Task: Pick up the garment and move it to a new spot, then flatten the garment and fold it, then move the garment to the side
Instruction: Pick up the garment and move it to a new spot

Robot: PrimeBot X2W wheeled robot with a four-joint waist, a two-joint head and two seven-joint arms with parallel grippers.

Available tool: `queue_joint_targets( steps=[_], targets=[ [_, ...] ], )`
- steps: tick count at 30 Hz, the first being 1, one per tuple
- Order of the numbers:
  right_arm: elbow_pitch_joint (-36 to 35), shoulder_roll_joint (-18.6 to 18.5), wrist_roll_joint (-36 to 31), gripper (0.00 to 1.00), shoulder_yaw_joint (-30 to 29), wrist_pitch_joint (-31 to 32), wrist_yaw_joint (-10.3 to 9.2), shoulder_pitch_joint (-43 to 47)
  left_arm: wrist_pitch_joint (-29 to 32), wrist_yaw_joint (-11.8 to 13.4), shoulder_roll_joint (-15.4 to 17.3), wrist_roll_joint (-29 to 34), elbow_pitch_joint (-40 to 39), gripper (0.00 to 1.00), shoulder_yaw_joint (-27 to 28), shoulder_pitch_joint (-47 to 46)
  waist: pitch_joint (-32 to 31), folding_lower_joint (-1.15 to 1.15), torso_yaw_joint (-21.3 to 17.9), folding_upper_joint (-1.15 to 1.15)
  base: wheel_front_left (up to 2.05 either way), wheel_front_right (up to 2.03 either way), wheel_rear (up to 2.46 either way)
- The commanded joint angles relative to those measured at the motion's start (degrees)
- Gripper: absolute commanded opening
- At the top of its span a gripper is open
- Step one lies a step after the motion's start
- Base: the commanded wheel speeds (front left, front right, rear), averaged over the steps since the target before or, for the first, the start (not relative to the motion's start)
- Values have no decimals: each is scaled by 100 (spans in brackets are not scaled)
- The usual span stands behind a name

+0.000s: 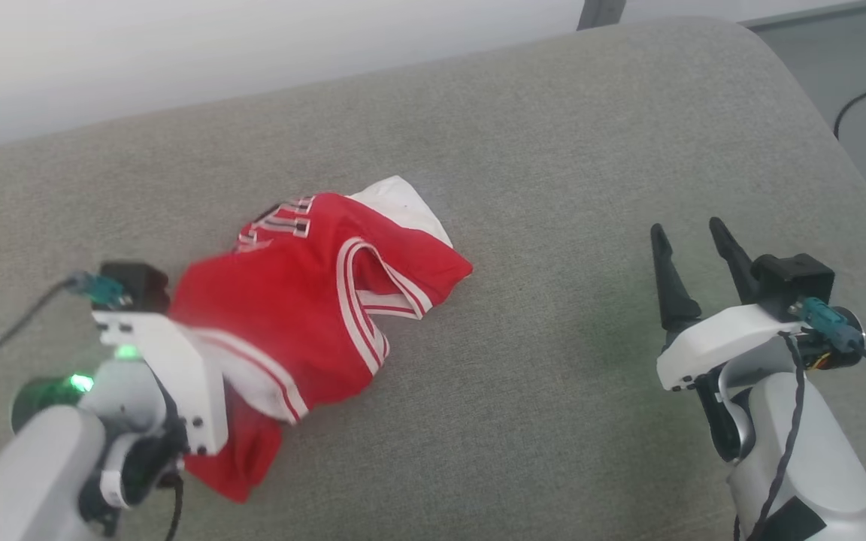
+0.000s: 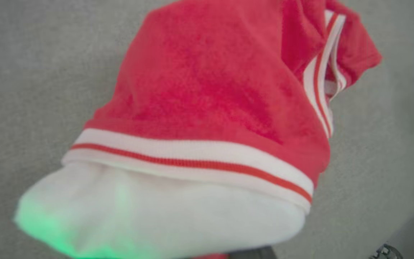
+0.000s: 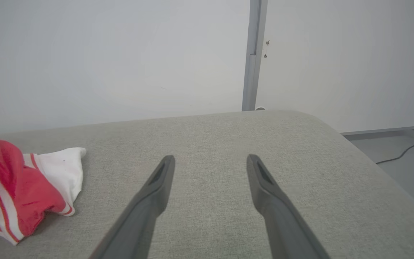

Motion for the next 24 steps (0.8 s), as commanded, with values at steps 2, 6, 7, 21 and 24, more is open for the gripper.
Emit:
queue_joint_targets(
  steps=[2, 6, 7, 21, 24],
  targets=[
    [23, 7, -5, 100, 51, -43, 3, -61, -65, -87, -95, 78, 359, 0, -142, 93, -26, 0, 42, 0, 0, 0, 0],
    [97, 7, -30, 100, 89, -51, 3, -113, -187, -299, -329, 28, 1025, 0, -283, -12, -47, 0, 101, 0, 0, 0, 0],
    [113, 9, -28, 100, 105, -53, 3, -129, -225, -347, -370, 49, 1176, 0, -313, -51, -51, 0, 113, 0, 0, 0, 0],
    [302, 8, -201, 100, 109, 32, 3, -27, -813, -1102, -779, -179, 2577, 100, -337, -286, -550, 0, 407, 0, 0, 0, 0],
    [316, 8, -245, 100, 101, 45, 3, 45, -1063, -1173, -715, -209, 2447, 100, -196, -192, -762, 0, 510, 0, 0, 0, 0]
  ],
)
